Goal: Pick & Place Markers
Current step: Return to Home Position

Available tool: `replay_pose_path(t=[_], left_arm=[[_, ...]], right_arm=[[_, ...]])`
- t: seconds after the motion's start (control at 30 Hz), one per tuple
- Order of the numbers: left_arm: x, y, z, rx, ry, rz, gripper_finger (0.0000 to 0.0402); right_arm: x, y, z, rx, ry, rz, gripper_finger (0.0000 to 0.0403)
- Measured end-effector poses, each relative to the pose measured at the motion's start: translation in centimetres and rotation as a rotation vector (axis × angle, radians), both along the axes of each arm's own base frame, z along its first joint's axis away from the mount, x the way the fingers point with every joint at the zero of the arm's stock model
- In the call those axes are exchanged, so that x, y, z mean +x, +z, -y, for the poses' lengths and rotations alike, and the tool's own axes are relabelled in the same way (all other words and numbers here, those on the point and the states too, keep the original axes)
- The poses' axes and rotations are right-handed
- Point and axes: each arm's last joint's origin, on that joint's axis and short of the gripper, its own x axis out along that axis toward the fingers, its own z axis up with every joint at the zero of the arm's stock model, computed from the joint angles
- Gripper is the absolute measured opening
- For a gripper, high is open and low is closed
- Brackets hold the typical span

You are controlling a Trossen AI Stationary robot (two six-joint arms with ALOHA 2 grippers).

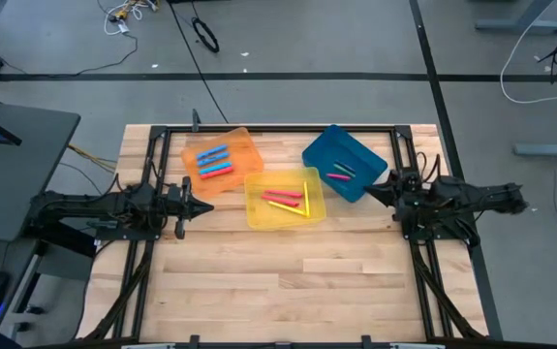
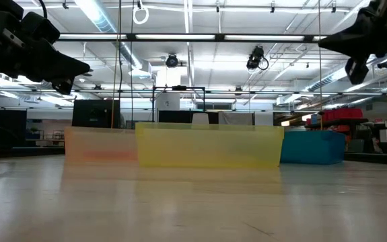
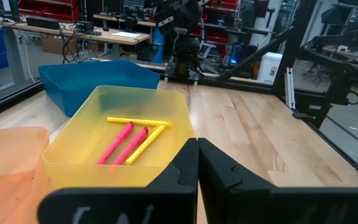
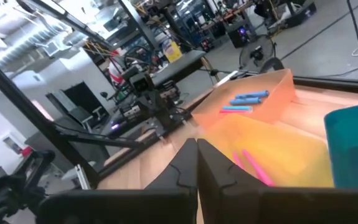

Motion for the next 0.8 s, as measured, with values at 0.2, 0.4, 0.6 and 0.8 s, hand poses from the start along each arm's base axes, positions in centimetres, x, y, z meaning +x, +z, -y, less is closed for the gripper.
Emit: replay_pose_path(t=[0.2,0.4,0.6,0.8], left_arm=[[0.0,0.0,0.0,0.000,0.000,0.000,0.0005],[0.0,0.0,0.0,0.000,0.000,-0.003,0.0005],[0.0,0.0,0.0,0.000,0.000,0.000,0.0005],[0.0,0.0,0.0,0.000,0.000,0.000,0.0005]], right_arm=[[-0.5,-0.4,0.1,-0.033,-0.014,-0.025,0.0000],[0.3,-1.6,-0.1,-0.009,0.022,0.050,0.0000],[0.9,-2.4,-0.3,-0.053,0.065,0.224,0.0000],[1.0,-2.5,0.1,-0.104,0.064,0.209,0.0000]])
